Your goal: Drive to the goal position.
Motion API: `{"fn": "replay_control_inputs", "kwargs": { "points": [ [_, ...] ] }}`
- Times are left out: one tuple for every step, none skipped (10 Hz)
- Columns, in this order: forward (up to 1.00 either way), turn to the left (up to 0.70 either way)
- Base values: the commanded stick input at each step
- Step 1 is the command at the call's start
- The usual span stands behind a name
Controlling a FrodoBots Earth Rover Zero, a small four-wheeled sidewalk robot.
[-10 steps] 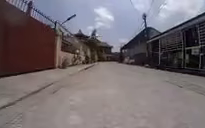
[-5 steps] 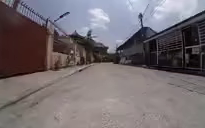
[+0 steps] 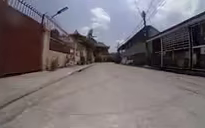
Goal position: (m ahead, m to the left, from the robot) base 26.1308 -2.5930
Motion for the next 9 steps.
{"fn": "replay_control_inputs", "kwargs": {
  "points": [
    [0.9,0.0],
    [0.9,0.0],
    [0.9,-0.04],
    [0.9,-0.16],
    [0.9,-0.25],
    [0.9,-0.21],
    [0.9,-0.04],
    [0.9,0.0],
    [0.9,0.0]
  ]
}}
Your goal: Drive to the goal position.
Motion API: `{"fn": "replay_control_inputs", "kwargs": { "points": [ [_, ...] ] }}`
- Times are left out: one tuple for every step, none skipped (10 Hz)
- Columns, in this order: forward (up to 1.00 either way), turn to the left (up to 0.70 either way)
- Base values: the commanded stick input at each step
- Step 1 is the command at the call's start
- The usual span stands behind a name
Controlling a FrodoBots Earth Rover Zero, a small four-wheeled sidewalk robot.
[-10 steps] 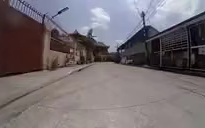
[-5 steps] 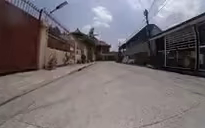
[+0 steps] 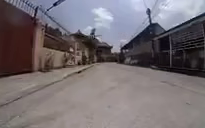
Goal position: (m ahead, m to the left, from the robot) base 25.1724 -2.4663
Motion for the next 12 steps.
{"fn": "replay_control_inputs", "kwargs": {
  "points": [
    [0.9,0.0],
    [0.9,0.0],
    [0.9,0.0],
    [0.9,0.0],
    [0.9,0.0],
    [0.9,0.0],
    [0.9,0.0],
    [0.9,0.0],
    [0.9,0.0],
    [0.9,0.0],
    [0.9,0.0],
    [0.9,0.0]
  ]
}}
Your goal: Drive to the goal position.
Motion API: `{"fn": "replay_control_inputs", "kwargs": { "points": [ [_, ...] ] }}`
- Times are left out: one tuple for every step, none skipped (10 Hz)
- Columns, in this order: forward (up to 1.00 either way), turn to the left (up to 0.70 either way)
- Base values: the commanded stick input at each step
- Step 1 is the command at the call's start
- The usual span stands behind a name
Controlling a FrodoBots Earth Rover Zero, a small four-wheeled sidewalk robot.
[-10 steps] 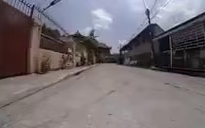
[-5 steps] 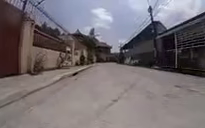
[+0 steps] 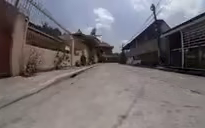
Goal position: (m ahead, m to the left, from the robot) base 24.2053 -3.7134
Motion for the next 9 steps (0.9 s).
{"fn": "replay_control_inputs", "kwargs": {
  "points": [
    [0.9,0.0],
    [0.9,0.0],
    [0.9,0.0],
    [0.9,0.0],
    [0.9,0.0],
    [0.9,0.0],
    [0.9,0.0],
    [0.9,0.0],
    [0.9,0.0]
  ]
}}
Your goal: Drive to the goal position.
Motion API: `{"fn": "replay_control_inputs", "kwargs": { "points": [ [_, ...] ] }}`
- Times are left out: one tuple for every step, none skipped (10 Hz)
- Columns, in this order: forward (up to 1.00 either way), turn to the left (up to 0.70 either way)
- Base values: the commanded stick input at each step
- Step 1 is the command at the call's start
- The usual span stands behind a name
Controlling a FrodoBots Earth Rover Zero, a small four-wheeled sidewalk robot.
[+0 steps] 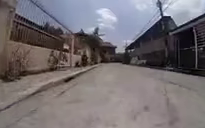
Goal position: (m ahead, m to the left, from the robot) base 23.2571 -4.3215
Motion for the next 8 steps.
{"fn": "replay_control_inputs", "kwargs": {
  "points": [
    [0.9,0.0],
    [0.9,0.0],
    [0.9,0.0],
    [0.9,0.0],
    [0.9,0.0],
    [0.9,0.0],
    [0.9,0.0],
    [0.9,0.0]
  ]
}}
